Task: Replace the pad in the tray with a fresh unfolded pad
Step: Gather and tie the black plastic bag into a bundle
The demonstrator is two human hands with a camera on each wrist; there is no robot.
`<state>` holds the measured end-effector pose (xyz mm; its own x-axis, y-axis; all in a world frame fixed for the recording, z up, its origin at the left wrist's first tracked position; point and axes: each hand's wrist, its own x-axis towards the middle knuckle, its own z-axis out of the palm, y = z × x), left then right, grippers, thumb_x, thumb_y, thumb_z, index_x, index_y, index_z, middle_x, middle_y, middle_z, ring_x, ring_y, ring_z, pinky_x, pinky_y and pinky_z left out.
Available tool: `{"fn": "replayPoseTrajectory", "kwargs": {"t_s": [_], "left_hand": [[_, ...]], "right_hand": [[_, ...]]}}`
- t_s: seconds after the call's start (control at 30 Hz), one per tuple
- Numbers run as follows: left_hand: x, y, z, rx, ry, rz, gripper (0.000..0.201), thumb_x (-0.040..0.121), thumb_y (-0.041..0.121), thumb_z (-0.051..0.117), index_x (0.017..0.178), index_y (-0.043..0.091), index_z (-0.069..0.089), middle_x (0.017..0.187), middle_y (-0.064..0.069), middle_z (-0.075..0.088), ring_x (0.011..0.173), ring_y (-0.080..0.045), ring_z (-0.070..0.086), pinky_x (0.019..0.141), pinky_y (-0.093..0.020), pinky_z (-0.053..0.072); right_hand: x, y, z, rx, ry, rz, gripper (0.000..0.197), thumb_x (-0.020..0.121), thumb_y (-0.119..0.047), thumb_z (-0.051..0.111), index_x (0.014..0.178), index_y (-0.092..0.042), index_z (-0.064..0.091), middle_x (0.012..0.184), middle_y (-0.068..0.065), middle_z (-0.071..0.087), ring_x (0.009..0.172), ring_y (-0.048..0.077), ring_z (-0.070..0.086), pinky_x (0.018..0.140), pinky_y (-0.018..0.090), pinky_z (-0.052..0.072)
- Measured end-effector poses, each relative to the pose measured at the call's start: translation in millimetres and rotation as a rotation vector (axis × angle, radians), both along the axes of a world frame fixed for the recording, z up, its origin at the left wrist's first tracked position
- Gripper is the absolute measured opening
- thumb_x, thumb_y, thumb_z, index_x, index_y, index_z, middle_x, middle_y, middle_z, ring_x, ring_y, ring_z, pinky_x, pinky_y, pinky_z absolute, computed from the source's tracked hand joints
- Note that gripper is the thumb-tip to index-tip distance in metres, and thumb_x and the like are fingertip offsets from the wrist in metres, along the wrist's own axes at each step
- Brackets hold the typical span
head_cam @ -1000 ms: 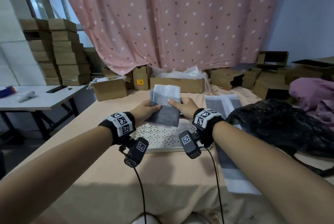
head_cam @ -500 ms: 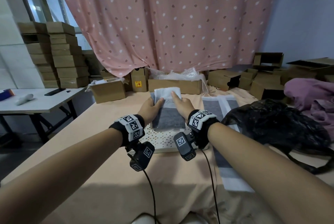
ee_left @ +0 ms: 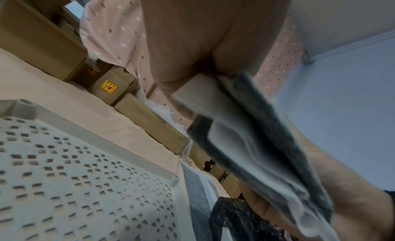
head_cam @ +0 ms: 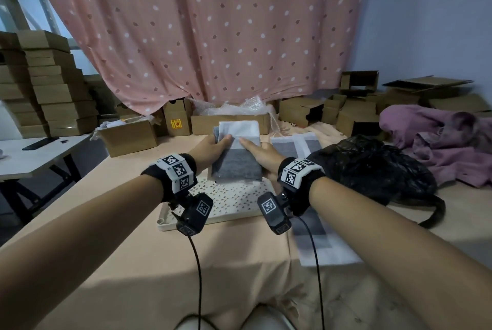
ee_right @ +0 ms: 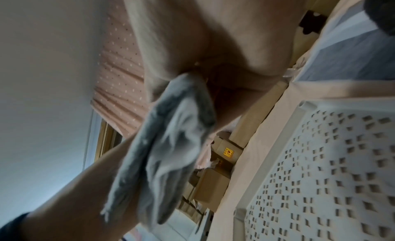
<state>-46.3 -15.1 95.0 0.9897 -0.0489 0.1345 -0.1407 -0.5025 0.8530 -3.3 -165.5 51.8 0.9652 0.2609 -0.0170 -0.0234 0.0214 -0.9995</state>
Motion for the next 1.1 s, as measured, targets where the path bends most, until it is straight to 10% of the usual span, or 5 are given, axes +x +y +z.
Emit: {"fn": "replayPoseTrajectory", "kwargs": {"t_s": [0.1,0.4,0.53,0.87,1.1], "left_hand": [[7.1,-27.0,-1.9,0.011,0.14,-0.125,0.031,0.101,0.038,0.037,0.089,0.014,0.054,0.089,-0.011,0.064,0.077,-0.022,0.064,0.075,-0.029,0.056],[22.6,-135.9,-25.3,0.607,0.102,-0.329,0.031,0.094,0.026,0.056,0.073,0.004,0.053,0.07,-0.008,0.051,0.062,-0.021,0.049,0.048,-0.017,0.035],[38.6,-181.1,-60.2,0.896,0.161,-0.479,0.061,0.084,0.041,0.067,0.117,-0.009,0.055,0.113,-0.027,0.062,0.105,-0.036,0.06,0.077,-0.035,0.05],[56.6,-223.2,-112.6,1.285,0.09,-0.473,0.057,0.09,0.049,0.053,0.123,0.003,0.058,0.128,-0.016,0.058,0.12,-0.03,0.053,0.1,-0.035,0.039],[73.8,-224.4,-93.0,0.701,0.098,-0.446,0.024,0.097,0.012,0.045,0.097,-0.005,0.063,0.091,-0.007,0.061,0.082,-0.021,0.055,0.068,-0.022,0.045]], "right_hand": [[-0.7,-30.6,-7.6,-0.013,-0.006,-0.075,0.055,0.063,-0.053,0.08,0.097,-0.013,0.064,0.106,0.017,0.072,0.097,0.036,0.07,0.086,0.051,0.056],[-11.7,-211.0,-22.0,-0.118,-0.013,-0.46,0.025,0.081,-0.011,0.074,0.103,-0.007,0.063,0.11,0.017,0.069,0.095,0.03,0.067,0.091,0.041,0.054],[-25.3,-290.2,-33.2,-0.238,0.011,-0.562,0.043,0.081,-0.013,0.074,0.119,0.0,0.06,0.118,0.017,0.066,0.104,0.031,0.064,0.099,0.043,0.05],[-53.3,-346.8,-65.2,-0.367,0.141,-0.433,0.04,0.087,-0.014,0.068,0.121,0.005,0.059,0.12,0.024,0.064,0.1,0.031,0.061,0.093,0.041,0.048],[-61.9,-321.9,-68.4,-0.361,0.143,-0.218,0.031,0.087,-0.018,0.067,0.114,-0.004,0.062,0.105,0.012,0.067,0.087,0.017,0.063,0.075,0.02,0.049]]}}
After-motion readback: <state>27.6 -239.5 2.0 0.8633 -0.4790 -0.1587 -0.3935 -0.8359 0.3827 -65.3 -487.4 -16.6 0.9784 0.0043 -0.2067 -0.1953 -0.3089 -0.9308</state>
